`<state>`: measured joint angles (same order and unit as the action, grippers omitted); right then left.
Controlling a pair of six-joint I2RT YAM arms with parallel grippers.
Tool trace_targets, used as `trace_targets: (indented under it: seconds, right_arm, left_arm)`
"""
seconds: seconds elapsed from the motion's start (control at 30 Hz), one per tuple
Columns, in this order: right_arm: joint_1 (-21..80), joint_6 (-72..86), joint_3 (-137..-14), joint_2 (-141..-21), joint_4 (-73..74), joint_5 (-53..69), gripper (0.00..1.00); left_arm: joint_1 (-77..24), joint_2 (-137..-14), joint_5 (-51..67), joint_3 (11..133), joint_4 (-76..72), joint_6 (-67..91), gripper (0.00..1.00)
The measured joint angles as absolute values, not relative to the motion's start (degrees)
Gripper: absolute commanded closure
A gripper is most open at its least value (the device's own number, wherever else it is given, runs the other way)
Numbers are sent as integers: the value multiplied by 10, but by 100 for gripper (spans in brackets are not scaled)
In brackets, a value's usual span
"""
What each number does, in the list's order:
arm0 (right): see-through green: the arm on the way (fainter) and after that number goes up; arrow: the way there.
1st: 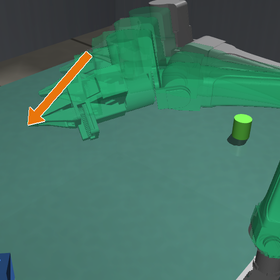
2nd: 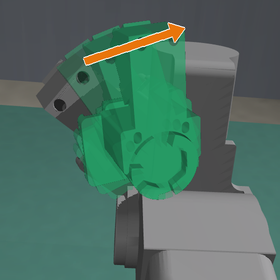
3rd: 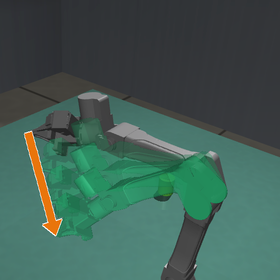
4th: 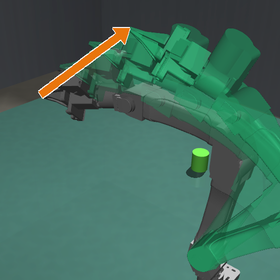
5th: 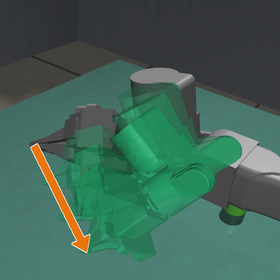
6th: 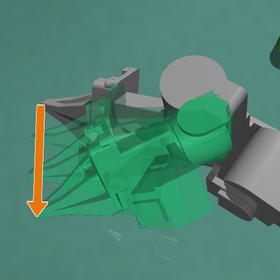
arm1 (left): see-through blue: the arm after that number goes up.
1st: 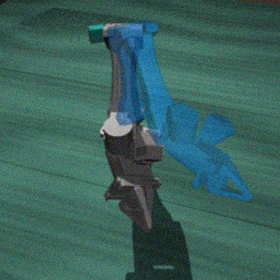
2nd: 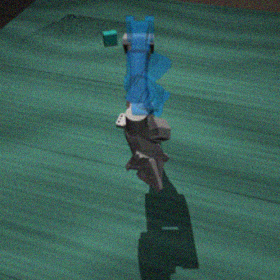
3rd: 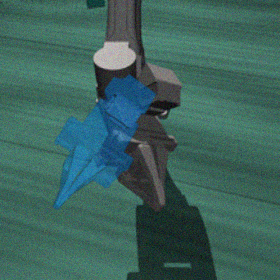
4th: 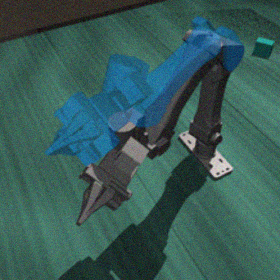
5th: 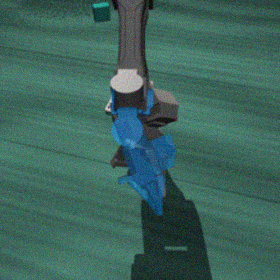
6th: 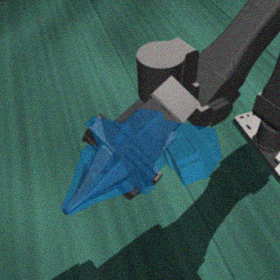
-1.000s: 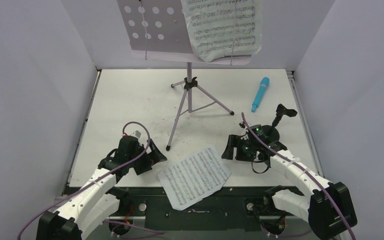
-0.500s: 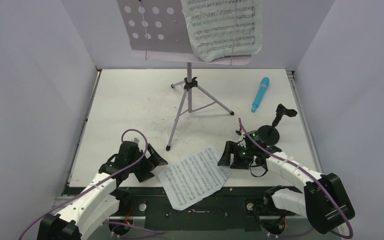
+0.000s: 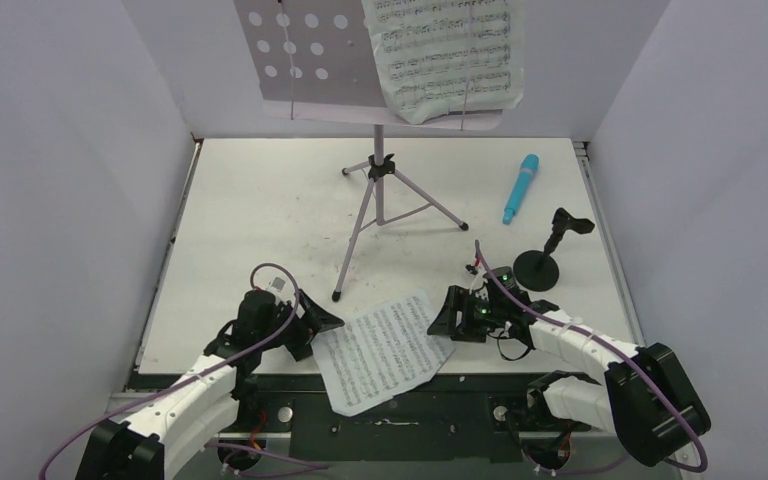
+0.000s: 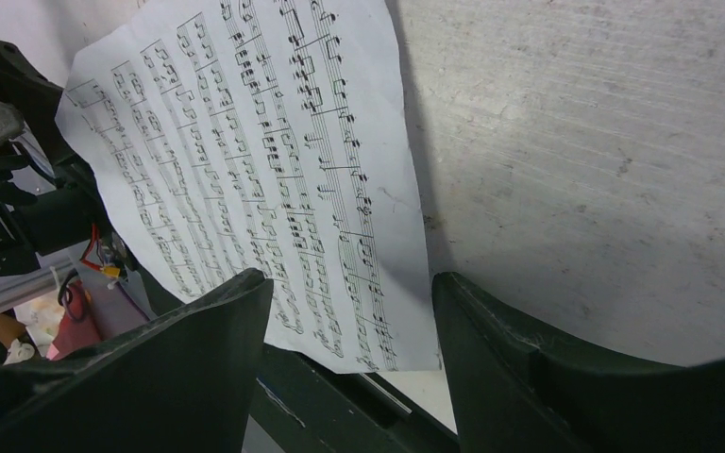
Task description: Set up the instrument practice props
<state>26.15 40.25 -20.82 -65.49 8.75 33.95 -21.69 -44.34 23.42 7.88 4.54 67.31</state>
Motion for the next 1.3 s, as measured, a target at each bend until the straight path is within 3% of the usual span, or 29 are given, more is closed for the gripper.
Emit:
trace_targets:
  seconds: [0.2, 0.37, 0.5, 0.6, 1.3]
  right_arm:
    - [263, 409, -208, -660, 81, 341, 37]
    - [263, 410, -208, -660, 79, 341, 37]
    - [263, 410, -208, -660, 81, 340, 32]
    - [265, 399, -218, -658, 94, 331, 30]
    - [267, 332, -343, -444, 181, 227, 20]
  left_arm:
    - [-221, -451, 235, 74, 17, 672, 42]
    - [-225, -452, 242, 75, 7, 658, 73]
    - [-229, -452, 245, 87, 10, 637, 92]
    - [-231, -452, 245, 115, 23, 605, 100]
    - [-232, -446, 354, 314, 86, 359, 100]
